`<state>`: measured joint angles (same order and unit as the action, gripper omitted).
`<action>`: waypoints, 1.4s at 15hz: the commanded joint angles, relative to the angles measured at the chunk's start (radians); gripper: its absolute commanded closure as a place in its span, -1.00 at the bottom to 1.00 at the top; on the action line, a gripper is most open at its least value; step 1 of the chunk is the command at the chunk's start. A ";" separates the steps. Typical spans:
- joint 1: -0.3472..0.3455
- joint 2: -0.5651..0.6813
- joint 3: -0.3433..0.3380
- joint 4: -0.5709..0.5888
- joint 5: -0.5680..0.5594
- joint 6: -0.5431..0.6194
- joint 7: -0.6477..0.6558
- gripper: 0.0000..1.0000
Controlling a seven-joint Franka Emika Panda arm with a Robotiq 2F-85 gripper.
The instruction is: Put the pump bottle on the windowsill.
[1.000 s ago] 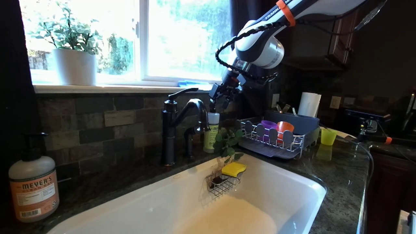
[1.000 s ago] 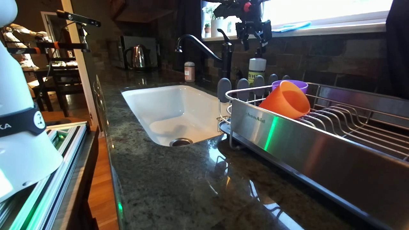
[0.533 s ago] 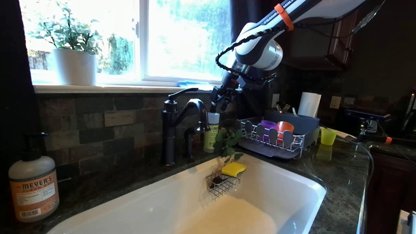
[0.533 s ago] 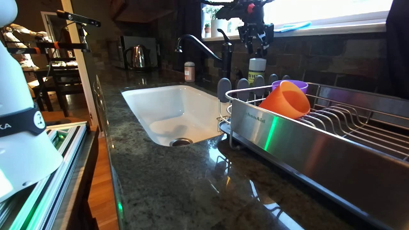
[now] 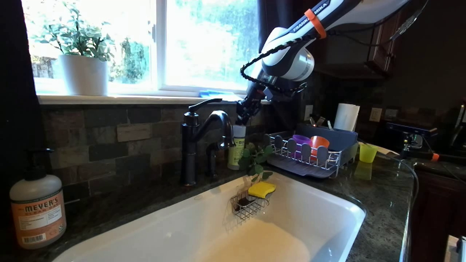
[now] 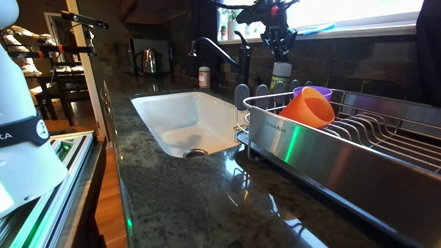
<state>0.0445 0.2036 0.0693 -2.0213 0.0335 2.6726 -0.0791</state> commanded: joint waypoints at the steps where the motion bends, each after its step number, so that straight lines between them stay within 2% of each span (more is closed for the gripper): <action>1: 0.006 0.018 -0.002 0.012 -0.024 0.026 -0.001 0.12; 2: 0.006 0.020 -0.002 0.013 -0.028 0.027 0.002 -0.13; 3: 0.007 0.021 -0.002 0.014 -0.030 0.028 0.004 -0.13; 7: 0.006 0.024 -0.003 0.019 -0.032 0.035 0.008 -0.71; 10: 0.006 0.028 -0.003 0.021 -0.030 0.036 0.011 -0.71; 11: 0.006 0.030 -0.002 0.022 -0.029 0.039 0.010 -0.52; 12: 0.005 0.035 -0.002 0.024 -0.025 0.046 0.008 -0.24; 13: 0.005 0.038 -0.003 0.026 -0.028 0.050 0.011 -0.17; 18: 0.005 0.066 -0.005 0.040 -0.030 0.091 0.012 0.66; 20: 0.011 0.063 -0.008 0.045 -0.037 0.080 0.027 0.89; 21: 0.016 0.052 -0.012 0.046 -0.041 0.060 0.044 0.85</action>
<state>0.0449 0.2520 0.0694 -1.9880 0.0160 2.7463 -0.0777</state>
